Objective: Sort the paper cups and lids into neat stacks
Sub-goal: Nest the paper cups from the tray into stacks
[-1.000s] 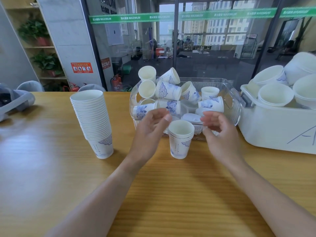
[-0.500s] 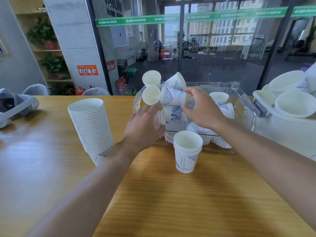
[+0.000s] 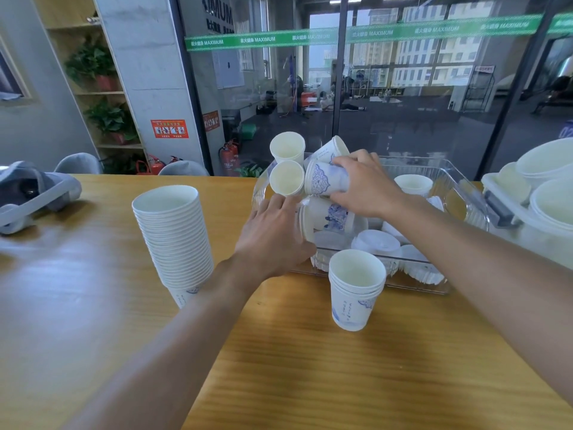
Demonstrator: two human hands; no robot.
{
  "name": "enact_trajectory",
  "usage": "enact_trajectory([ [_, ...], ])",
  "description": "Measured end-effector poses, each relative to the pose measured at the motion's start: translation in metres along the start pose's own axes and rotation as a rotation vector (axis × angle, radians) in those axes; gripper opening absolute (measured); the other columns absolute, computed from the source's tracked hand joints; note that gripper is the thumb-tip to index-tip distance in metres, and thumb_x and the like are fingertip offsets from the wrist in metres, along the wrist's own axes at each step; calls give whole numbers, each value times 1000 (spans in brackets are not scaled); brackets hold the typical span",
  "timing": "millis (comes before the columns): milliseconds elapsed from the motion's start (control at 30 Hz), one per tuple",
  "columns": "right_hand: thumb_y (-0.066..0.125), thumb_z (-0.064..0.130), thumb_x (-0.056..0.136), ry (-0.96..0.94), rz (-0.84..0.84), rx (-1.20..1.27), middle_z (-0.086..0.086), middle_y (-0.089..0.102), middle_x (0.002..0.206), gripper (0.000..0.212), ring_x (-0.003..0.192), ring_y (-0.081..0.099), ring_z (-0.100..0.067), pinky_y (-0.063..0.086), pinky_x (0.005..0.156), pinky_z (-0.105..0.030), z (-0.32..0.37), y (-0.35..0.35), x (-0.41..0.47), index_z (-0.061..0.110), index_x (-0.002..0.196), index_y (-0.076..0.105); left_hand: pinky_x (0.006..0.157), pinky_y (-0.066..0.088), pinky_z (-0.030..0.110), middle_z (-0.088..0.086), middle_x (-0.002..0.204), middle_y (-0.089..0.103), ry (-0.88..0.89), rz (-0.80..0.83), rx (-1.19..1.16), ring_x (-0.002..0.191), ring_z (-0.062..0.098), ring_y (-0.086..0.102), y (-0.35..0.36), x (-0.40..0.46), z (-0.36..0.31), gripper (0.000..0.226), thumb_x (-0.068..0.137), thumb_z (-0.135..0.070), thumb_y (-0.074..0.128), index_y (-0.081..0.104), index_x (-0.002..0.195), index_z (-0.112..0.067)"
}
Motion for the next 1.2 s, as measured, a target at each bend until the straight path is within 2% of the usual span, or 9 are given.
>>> enact_trajectory([
  [167, 79, 41, 85, 27, -21, -1, -9, 45, 143, 70, 137, 37, -31, 39, 111, -45, -5, 1, -7, 22, 146, 50, 90, 41, 30, -6, 142, 43, 33, -129, -47, 136, 18, 41, 0, -6, 2, 79, 83, -44, 75, 40, 152, -27],
  [267, 83, 37, 81, 50, -92, 96, -7, 54, 139, 67, 130, 45, -30, 41, 104, -42, -10, -4, -19, 19, 139, 54, 80, 45, 30, -13, 136, 46, 39, -267, -189, 121, 13, 52, 0, -15, 0, 72, 81, -46, 78, 48, 143, -30],
  [400, 89, 31, 78, 109, -236, 511, 7, 63, 121, 61, 108, 60, -13, 52, 84, -25, -15, -12, -58, 23, 128, 56, 90, 56, 36, -19, 128, 55, 34, -399, -563, 115, 6, 59, 7, -30, -2, 62, 80, -43, 80, 51, 134, -32],
  [533, 90, 28, 78, 164, -284, 808, 11, 67, 118, 64, 102, 67, -4, 59, 89, -31, -17, -11, -105, 31, 129, 51, 92, 53, 20, -16, 124, 66, 11, -383, -862, 119, 4, 61, 13, -43, -6, 54, 88, -33, 82, 56, 135, -28],
  [633, 88, 25, 81, 161, -342, 914, 3, 66, 123, 70, 110, 66, -9, 57, 88, -26, -14, -13, -135, 43, 135, 46, 89, 56, 23, -10, 126, 68, -11, -356, -1021, 119, 7, 64, 17, -46, -7, 54, 89, -37, 79, 58, 137, -24],
  [767, 81, 27, 88, 79, -426, 1021, 7, 66, 125, 77, 117, 63, -7, 52, 91, -17, 3, -19, -164, 55, 143, 36, 84, 55, 21, -6, 126, 70, -43, -346, -1094, 118, 10, 66, 20, -50, -6, 49, 92, -35, 76, 59, 136, -24],
  [833, 75, 34, 90, 45, -467, 975, 12, 66, 126, 79, 116, 64, -7, 50, 95, -18, 10, -17, -172, 52, 150, 28, 87, 54, 19, -8, 127, 70, -42, -357, -1098, 119, 9, 65, 20, -53, -7, 50, 92, -35, 75, 59, 138, -24],
  [967, 75, 41, 90, 21, -472, 926, 3, 63, 139, 89, 119, 64, -14, 51, 101, -25, 13, -6, -180, 48, 159, 19, 94, 54, 26, -11, 126, 70, -30, -355, -1105, 121, 8, 64, 21, -57, -10, 45, 95, -29, 75, 59, 137, -26],
  [1200, 85, 31, 83, -15, -336, 945, 7, 65, 133, 87, 123, 63, -15, 51, 102, -31, 16, 14, -186, 50, 149, 32, 89, 54, 21, -15, 119, 73, -39, -366, -1132, 115, 5, 67, 17, -58, -14, 47, 91, -35, 76, 61, 134, -24],
])
Point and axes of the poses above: each hand's wrist, its own x-axis towards the middle knuckle, its own y-axis out of the palm, z = x × y, the point moved 3 cm from there along x, towards the middle knuckle
